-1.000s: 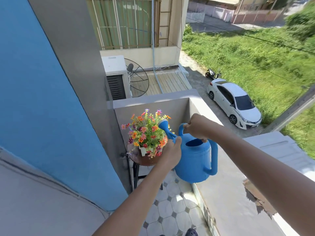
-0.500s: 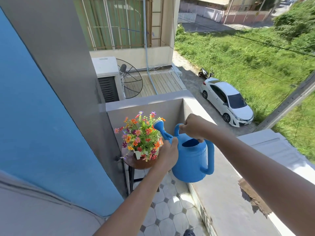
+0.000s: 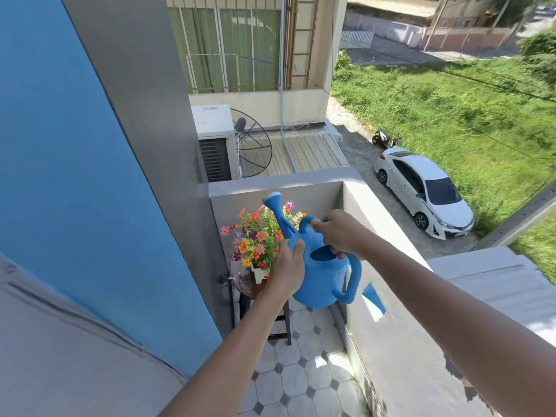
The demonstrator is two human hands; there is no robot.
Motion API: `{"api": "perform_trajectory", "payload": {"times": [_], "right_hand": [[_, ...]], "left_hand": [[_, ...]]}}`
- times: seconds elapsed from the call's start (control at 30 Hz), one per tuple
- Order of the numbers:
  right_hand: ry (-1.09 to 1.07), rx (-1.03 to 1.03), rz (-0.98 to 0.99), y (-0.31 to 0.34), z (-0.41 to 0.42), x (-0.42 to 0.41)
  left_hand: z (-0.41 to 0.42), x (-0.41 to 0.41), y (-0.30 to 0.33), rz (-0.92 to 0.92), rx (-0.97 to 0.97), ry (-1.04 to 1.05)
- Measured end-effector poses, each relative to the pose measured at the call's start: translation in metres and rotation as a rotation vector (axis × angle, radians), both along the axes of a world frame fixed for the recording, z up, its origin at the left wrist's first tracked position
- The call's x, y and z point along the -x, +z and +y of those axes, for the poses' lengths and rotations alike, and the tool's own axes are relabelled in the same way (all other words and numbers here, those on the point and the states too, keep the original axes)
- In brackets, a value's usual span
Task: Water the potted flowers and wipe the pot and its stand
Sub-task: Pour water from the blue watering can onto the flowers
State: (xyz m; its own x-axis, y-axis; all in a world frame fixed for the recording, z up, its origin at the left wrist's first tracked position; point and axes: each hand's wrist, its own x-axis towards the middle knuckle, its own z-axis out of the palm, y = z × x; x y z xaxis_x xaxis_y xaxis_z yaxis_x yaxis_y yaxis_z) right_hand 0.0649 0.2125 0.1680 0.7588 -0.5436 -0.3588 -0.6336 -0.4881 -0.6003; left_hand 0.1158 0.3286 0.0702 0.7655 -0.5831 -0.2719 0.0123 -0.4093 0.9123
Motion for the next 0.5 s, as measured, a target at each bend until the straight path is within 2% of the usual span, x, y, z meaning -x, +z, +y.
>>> {"api": "perform_trajectory", "payload": {"times": [0.23, 0.5], "right_hand": [[-0.241, -0.33, -0.224, -0.026, -0.025, 0.031], [-0.453, -0.526, -0.46, -0.039, -0.019, 0.048]], "left_hand": [[-0.025, 0.013, -0.006, -0.054, 0.016, -0.047], [-0.042, 0.011, -0.011, -0.098, 0.05, -0.047]]}}
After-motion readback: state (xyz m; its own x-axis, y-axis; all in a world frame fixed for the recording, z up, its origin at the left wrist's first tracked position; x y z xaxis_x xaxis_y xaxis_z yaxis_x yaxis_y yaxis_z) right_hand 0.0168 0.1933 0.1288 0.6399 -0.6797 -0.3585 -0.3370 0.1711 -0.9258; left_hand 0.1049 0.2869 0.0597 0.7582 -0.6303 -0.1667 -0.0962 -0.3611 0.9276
